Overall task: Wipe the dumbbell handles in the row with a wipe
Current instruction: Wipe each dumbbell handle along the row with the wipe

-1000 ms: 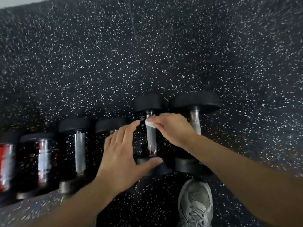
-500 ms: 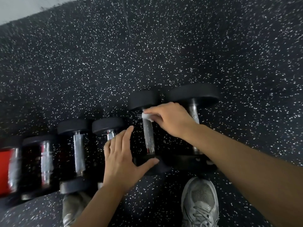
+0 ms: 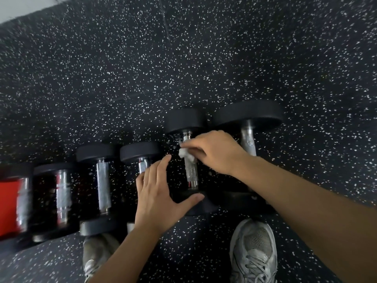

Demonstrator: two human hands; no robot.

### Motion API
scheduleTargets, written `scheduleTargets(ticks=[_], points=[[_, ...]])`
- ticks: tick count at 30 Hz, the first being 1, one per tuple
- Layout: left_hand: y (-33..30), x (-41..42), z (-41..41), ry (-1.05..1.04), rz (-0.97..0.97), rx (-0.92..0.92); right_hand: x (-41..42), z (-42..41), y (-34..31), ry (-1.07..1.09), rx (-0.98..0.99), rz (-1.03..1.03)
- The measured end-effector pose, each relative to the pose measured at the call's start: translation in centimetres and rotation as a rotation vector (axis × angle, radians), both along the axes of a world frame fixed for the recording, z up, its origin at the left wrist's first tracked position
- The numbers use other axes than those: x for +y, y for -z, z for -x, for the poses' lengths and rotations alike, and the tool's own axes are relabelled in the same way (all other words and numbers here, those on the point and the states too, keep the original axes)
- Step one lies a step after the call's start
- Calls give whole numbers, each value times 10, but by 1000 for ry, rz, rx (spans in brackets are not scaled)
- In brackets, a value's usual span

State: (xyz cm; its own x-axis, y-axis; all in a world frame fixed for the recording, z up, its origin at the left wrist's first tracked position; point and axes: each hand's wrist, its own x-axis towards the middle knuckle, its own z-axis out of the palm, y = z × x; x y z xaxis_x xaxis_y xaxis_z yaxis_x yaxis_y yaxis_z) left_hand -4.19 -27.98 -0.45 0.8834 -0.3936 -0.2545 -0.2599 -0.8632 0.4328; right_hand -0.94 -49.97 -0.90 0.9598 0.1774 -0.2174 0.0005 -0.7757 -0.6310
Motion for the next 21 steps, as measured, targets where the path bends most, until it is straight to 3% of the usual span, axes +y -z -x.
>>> scheduleTargets(ticks=[4,8,10,15,21], points=[[0,0,0,2,-1,-6,2,1,-2,-100,54,114],[2,0,1,7,20,4,1,11,-7,-223,240,43],[2,0,0,-3,65,25,-5,21,-12,-210,242,-25],[-6,-8,7,-5,187,29,-64,58,-41,231,-62,-256],[-15,-44,25,68,271,53,-122,91,-38,325,-219,99]])
